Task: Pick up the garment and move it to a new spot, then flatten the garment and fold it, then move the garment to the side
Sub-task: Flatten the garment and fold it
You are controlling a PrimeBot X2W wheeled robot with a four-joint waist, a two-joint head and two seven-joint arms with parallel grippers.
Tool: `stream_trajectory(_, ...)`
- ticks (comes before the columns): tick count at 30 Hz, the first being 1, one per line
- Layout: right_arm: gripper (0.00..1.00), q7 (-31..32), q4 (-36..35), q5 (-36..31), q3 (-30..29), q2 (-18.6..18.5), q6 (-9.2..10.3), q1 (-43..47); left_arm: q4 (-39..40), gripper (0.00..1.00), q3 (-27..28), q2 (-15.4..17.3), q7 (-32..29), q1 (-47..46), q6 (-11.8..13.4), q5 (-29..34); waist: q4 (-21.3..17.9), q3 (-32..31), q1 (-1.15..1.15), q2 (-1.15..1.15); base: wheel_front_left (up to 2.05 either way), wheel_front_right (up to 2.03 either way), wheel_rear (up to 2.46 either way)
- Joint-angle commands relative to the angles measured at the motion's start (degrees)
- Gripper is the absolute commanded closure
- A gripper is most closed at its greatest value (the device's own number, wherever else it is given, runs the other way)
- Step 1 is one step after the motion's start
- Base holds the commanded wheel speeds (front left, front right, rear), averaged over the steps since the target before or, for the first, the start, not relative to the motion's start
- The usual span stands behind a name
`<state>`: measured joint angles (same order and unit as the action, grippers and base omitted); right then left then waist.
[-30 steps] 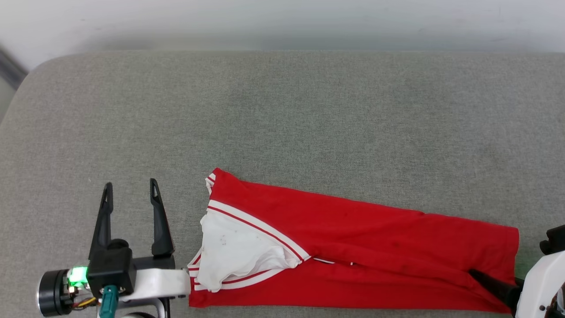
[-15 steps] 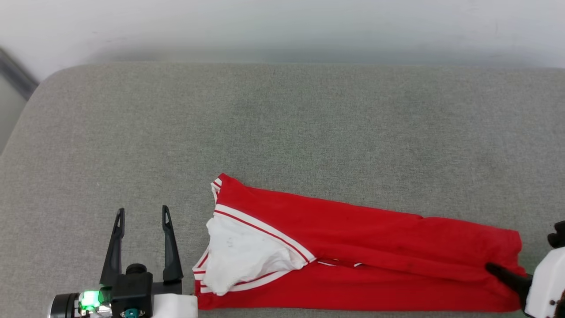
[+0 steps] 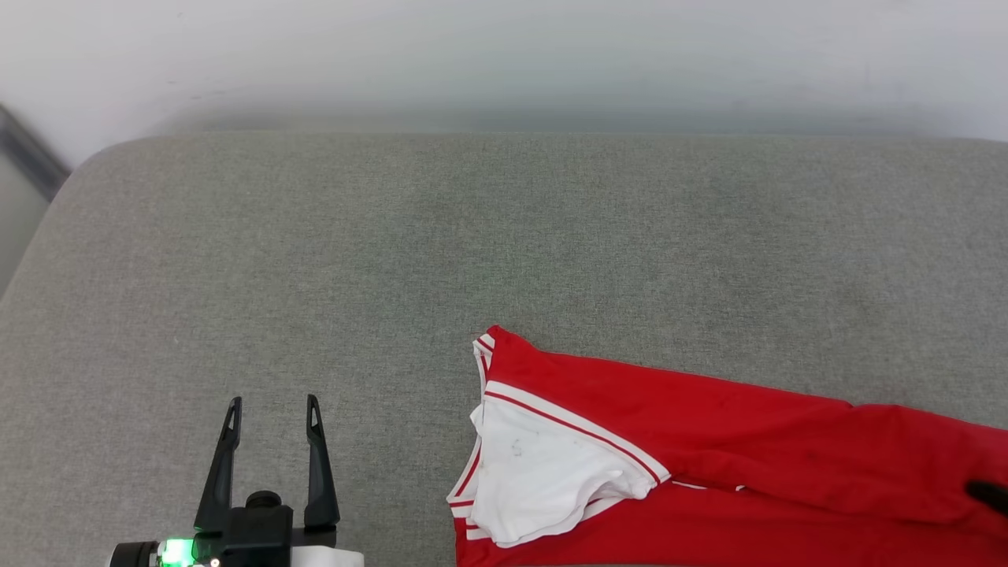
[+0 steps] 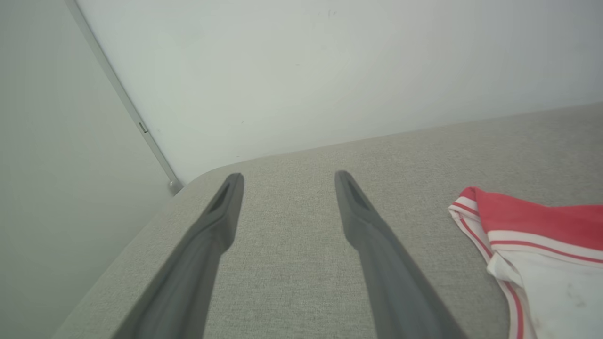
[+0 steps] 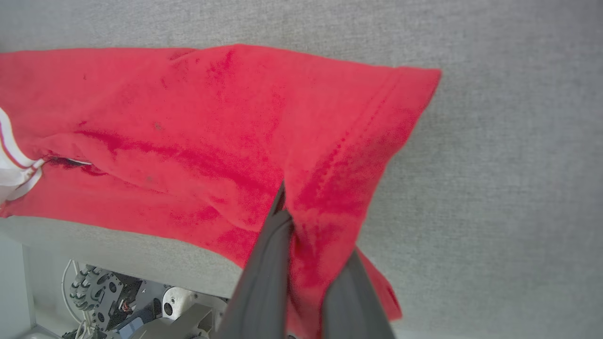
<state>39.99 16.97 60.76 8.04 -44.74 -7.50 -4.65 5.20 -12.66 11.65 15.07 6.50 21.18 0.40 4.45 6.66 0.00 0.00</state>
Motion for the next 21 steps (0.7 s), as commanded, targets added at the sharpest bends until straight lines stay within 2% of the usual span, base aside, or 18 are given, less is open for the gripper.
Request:
stream_trajectory(1, 1.0, 1.62, -2.18, 1.23, -0.13, 1.21, 0.01, 0.06, -0.23, 0.0, -0.03, 0.18, 0.12, 0.39, 0.27, -0.02, -0.04, -0.03, 0.0, 0.0, 0.0, 0.0, 0.0)
stream_trajectory(4, 1.0, 4.94, -8.21, 2.98, 0.08, 2.98, 0.02, -0.77, -0.46, 0.0, -0.24, 0.5, 0.12, 0.37, 0.2, -0.07, -0.18, -0.04, 0.0, 0.0, 0.0, 0.0, 0.0)
stream_trajectory(11, 1.0, 12.0, -19.33, 3.12, 2.62, 11.3, 0.02, -5.96, -0.83, 0.0, -0.6, 0.77, 0.12, -0.88, -0.04, -0.35, -0.05, 0.37, 0.0, 0.0, 0.0, 0.0, 0.0)
stream_trajectory(15, 1.0, 14.95, -21.35, 0.03, 6.09, 14.53, 0.02, -9.99, -1.05, 0.0, -0.76, 0.89, 0.12, -1.64, -0.35, -0.38, 0.29, 1.1, 0.0, 0.0, 0.0, 0.0, 0.0)
stream_trajectory(21, 1.0, 17.47, -20.61, -7.47, 16.53, 20.9, 0.02, -19.45, -1.24, 0.0, -0.93, 0.91, 0.12, -3.81, -1.0, -0.47, 1.13, 3.21, 0.0, 0.0, 0.0, 0.0, 0.0)
